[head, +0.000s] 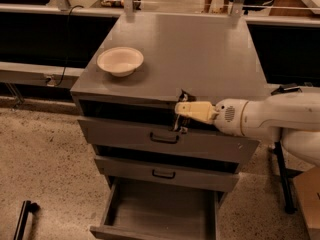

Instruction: Pick rxbar chocolate from bottom drawer and place on counter

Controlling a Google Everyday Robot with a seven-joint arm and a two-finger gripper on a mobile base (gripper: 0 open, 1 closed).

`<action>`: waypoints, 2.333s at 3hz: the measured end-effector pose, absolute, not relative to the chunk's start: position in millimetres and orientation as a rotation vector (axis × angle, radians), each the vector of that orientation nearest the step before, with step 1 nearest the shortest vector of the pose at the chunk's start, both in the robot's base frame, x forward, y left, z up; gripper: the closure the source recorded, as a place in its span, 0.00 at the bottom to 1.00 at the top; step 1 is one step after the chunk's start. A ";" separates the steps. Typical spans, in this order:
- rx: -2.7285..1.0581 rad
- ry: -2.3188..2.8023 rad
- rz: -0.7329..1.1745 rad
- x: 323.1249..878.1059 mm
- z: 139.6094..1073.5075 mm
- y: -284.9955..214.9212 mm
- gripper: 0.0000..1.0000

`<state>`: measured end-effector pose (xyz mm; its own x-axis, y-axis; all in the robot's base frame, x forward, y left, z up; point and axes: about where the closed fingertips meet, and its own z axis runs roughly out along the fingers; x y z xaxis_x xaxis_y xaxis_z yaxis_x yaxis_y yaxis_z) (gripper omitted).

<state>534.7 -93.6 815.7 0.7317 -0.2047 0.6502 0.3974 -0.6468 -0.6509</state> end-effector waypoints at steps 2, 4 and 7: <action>-2.208 -0.017 -0.986 599.0 819.0 -93.5 1.00; -2.232 0.061 -1.014 600.6 822.4 -114.7 1.00; -2.123 -0.051 -1.026 585.1 870.8 -83.8 1.00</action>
Offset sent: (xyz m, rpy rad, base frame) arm 0.1062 -0.0178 0.0003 -0.1430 0.0595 -0.2971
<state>585.1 -83.8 870.8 0.6760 -0.2739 0.6842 0.3397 -0.7080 -0.6191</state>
